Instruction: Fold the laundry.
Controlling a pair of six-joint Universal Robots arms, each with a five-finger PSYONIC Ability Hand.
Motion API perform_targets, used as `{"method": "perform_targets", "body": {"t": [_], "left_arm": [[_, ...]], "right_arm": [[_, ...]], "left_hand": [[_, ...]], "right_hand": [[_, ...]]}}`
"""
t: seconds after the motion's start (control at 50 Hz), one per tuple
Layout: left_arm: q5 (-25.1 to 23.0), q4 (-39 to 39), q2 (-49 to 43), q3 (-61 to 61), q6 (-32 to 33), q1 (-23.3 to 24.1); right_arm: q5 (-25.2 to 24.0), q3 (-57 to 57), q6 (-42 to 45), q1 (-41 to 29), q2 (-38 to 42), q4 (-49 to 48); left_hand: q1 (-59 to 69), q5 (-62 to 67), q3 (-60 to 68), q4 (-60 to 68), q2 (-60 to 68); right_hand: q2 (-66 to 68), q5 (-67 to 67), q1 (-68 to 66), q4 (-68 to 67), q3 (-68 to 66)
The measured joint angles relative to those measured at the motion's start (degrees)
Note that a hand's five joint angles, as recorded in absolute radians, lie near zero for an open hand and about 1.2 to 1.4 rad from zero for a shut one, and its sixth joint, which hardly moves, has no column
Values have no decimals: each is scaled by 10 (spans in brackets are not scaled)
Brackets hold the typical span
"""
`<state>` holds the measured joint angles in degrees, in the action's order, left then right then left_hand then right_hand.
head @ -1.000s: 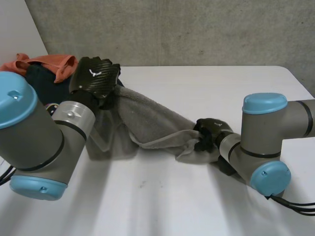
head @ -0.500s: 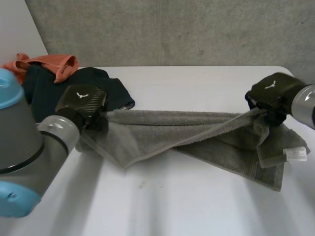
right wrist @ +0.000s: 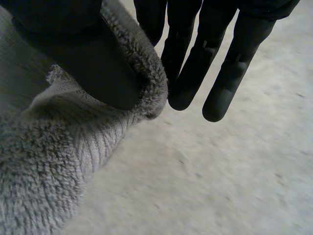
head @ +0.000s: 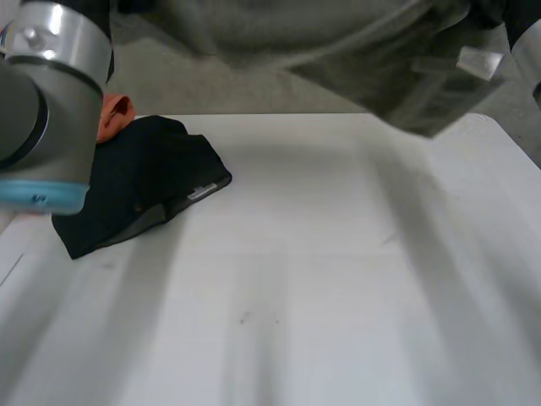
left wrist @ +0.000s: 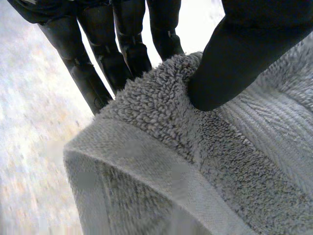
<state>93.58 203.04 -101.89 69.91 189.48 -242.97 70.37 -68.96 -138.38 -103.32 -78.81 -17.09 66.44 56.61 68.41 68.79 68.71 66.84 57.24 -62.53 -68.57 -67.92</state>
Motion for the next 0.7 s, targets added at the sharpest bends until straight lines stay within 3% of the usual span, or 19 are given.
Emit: {"method": "perform_targets", "body": {"t": [0.12,0.24,0.38,0.46,0.5,0.52,0.54,0.56,0.62,0.7], "left_arm": [[-1,-46,10,110,-1,-16],[1,-69,-57,179,5,-34],[3,-87,-170,173,34,-39],[3,-92,-210,151,55,-36],[2,-93,-219,144,61,-35],[1,-92,-225,140,66,-33],[0,-92,-225,139,68,-32],[0,-91,-223,140,69,-30],[-1,-89,-207,148,70,-27],[-2,-87,-161,181,70,-24]], "right_arm": [[-63,-28,3,23,1,144],[-74,-73,54,30,70,262],[-61,-135,135,23,140,288],[-49,-155,116,10,156,259],[-42,-162,94,5,158,243],[-31,-170,58,0,158,220],[-23,-174,39,-2,158,210],[-18,-177,25,-3,157,202],[-2,-187,-12,-7,152,184],[19,-207,-47,-10,142,166]], "left_hand": [[0,0,0,0,0],[0,0,0,0,0],[0,0,0,0,0],[-1,0,-3,-2,-3],[-20,-21,-37,-40,-39],[-246,-216,-233,-241,-250],[-246,-216,-233,-241,-250],[-390,-361,-375,-383,-380],[-454,-454,-463,-475,-471],[-458,-470,-478,-489,-483]], "right_hand": [[0,0,0,0,0],[0,0,0,0,0],[0,0,0,0,0],[0,2,0,0,0],[0,3,0,0,0],[0,4,0,0,0],[0,3,0,0,0],[0,4,0,0,0],[0,4,0,0,0],[0,5,0,0,0]]}}
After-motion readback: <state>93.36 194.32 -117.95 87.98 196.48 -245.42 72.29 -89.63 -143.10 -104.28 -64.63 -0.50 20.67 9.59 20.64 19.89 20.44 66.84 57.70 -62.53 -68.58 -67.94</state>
